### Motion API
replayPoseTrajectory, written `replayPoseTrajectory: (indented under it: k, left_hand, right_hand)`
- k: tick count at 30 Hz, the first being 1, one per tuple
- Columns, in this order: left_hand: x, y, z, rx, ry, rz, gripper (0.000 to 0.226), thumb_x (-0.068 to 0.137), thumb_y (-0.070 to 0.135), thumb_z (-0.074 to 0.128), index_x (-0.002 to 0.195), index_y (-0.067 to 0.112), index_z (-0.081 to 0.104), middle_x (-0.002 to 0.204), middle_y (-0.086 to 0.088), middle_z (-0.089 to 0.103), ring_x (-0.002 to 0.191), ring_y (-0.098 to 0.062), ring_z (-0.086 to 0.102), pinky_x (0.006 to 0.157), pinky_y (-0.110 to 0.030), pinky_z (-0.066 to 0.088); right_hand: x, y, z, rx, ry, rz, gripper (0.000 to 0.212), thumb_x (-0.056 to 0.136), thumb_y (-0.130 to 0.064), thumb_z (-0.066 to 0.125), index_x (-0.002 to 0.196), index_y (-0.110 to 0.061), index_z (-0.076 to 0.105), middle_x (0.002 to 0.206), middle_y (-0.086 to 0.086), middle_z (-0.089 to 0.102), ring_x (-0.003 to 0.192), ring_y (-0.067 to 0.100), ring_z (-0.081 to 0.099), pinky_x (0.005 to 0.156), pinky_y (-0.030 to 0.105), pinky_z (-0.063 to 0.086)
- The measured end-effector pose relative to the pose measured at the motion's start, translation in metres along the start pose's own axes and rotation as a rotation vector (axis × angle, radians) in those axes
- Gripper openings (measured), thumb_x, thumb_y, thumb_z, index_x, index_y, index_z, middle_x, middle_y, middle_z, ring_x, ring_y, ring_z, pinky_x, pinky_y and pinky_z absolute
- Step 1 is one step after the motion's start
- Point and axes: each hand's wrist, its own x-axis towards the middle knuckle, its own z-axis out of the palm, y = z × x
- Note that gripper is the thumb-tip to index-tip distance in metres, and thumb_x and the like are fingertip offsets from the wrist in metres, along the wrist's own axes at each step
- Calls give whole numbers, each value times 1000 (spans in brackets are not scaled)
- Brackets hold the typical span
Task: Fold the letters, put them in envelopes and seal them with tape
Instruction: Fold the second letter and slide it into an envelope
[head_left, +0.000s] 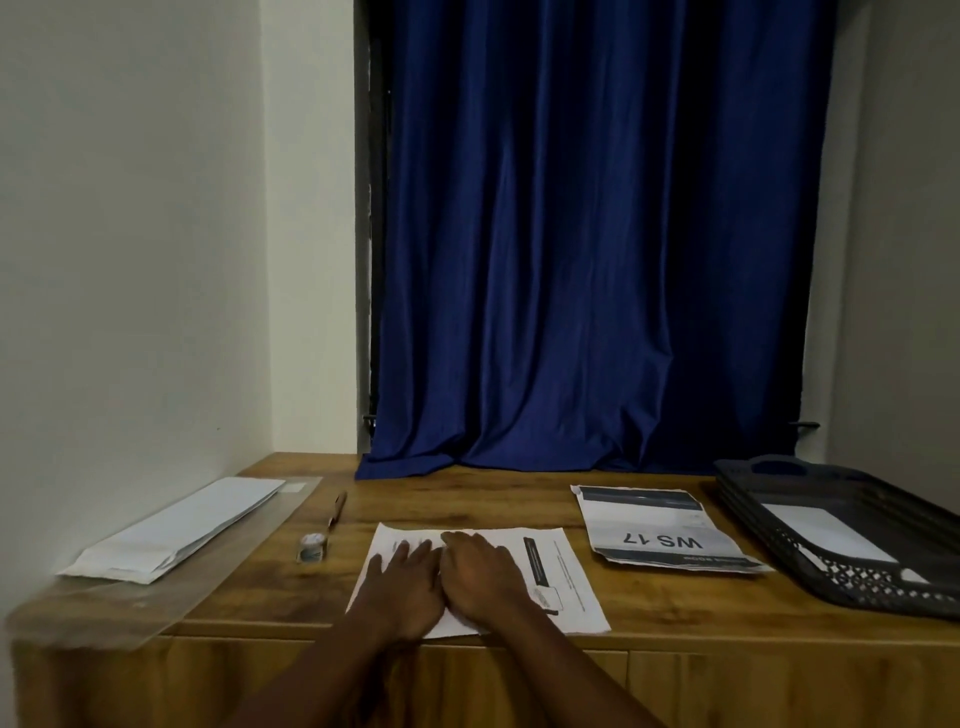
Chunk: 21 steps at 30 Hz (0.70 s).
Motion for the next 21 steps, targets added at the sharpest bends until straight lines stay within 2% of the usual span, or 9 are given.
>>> replayPoseTrajectory:
  k: [3,6,9,14,16,19,21]
  left_hand:
    - [2,-2,1,2,-21,-30,60,109,46,16,165,26,8,173,3,3,159,-23,-1,126,-51,1]
    - [2,-6,-3,5,-60,-26,61,109,51,14,165,28,7,173,4,0,159,-21,-3,126,-49,0]
    - [2,-13,-7,16,-93,-25,65,108,57,14,165,29,4,173,4,-3,159,-20,-4,127,-48,-1]
    - [-2,-19,-12,9,-117,-14,69,106,63,15,165,30,3,173,4,-4,159,-19,-4,128,-47,0]
    - [-1,-16,-15,25,-125,-23,70,105,62,18,165,28,6,173,2,0,159,-21,0,127,-49,3]
    - [3,-3,-26,86,-91,-60,69,103,57,27,163,23,20,171,-4,16,157,-29,15,125,-56,11]
    - [7,11,-30,117,-36,-27,66,105,53,30,162,22,22,171,-6,17,157,-30,13,125,-59,8]
  right_hand:
    - [1,11,7,-53,-147,-10,56,110,-42,16,157,-19,35,167,6,28,154,26,22,125,50,14]
    - [3,31,2,-85,-190,-3,60,109,-53,16,162,-26,25,171,2,16,157,26,11,125,51,8]
    - [4,62,-7,-137,-194,69,63,107,-56,20,162,-27,21,171,1,13,158,27,9,125,53,10]
    - [-1,102,-23,-212,-181,151,57,109,-48,21,161,-24,24,170,6,17,156,31,13,124,52,15]
    - [-3,104,-23,-202,-152,174,58,108,-49,21,160,-24,26,169,7,20,155,32,16,124,53,17]
    - [-2,102,-20,-218,-143,180,59,108,-49,20,161,-23,24,169,9,19,156,34,15,125,55,17]
    - [-2,102,-19,-232,-151,177,60,108,-49,19,162,-24,21,170,8,17,156,34,12,125,55,15]
